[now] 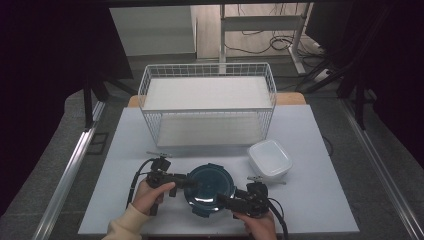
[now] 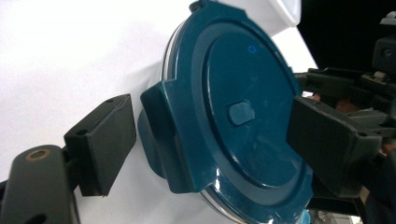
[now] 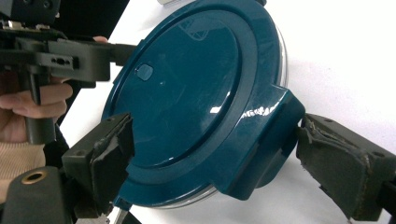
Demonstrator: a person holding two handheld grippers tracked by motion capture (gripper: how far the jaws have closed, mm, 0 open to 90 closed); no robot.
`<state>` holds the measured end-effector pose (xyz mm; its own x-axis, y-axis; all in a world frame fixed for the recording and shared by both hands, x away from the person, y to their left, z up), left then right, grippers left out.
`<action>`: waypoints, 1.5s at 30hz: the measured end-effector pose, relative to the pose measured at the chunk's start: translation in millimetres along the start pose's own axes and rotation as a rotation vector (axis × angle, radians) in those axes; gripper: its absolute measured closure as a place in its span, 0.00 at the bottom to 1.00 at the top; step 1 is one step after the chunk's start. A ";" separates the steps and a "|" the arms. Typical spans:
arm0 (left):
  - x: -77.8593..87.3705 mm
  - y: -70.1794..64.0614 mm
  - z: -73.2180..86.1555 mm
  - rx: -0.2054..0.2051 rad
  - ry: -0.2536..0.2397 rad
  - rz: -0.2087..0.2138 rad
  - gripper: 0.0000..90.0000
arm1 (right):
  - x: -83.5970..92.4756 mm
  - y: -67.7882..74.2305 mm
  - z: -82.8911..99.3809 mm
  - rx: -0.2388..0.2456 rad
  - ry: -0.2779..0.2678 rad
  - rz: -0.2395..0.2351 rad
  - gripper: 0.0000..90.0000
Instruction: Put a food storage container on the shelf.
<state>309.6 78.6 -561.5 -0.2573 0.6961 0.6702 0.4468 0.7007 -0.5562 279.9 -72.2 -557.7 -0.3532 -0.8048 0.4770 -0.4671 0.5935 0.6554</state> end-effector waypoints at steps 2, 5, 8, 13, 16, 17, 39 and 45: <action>-3.1 -0.3 0.3 0.000 0.007 0.001 0.17 | -1.6 -1.7 0.4 -0.026 -0.006 0.000 0.12; -5.4 1.1 -0.5 0.015 0.013 0.015 0.17 | -6.4 -5.5 4.1 -0.054 0.006 0.001 0.11; -6.8 2.4 1.3 0.026 0.025 0.020 0.16 | -11.2 -7.0 6.8 -0.093 0.014 -0.018 0.11; -13.1 1.4 11.5 0.090 0.064 0.080 0.18 | -15.9 -5.4 8.7 -0.124 0.012 -0.040 0.17; -13.1 3.0 10.4 0.110 0.053 0.071 0.25 | -13.6 -6.7 6.9 -0.140 -0.013 -0.037 0.23; -13.1 3.0 10.4 0.110 0.053 0.071 0.26 | -11.8 -7.1 5.1 -0.141 -0.027 -0.035 0.26; 8.8 -5.3 8.2 0.121 -0.006 0.024 0.42 | 2.1 -4.3 -4.2 -0.185 -0.084 -0.076 0.43; 11.9 -11.7 7.5 0.103 -0.015 0.020 0.42 | 6.6 -2.2 -9.4 -0.151 -0.093 -0.070 0.43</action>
<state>294.9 79.8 -550.7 -0.2624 0.7122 0.6511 0.3618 0.6982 -0.6178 286.3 -79.0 -550.5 -0.4003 -0.8359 0.3754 -0.3689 0.5220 0.7690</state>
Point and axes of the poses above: each handheld gripper's, and its own axes: x roughly backward along the jaws, z roughly out of its underside, y roughly to its left, the point moved 10 cm from there along -x, roughly forward along the jaws, and after that the axes turned 10 degrees about -z, right-handed, at the moved point
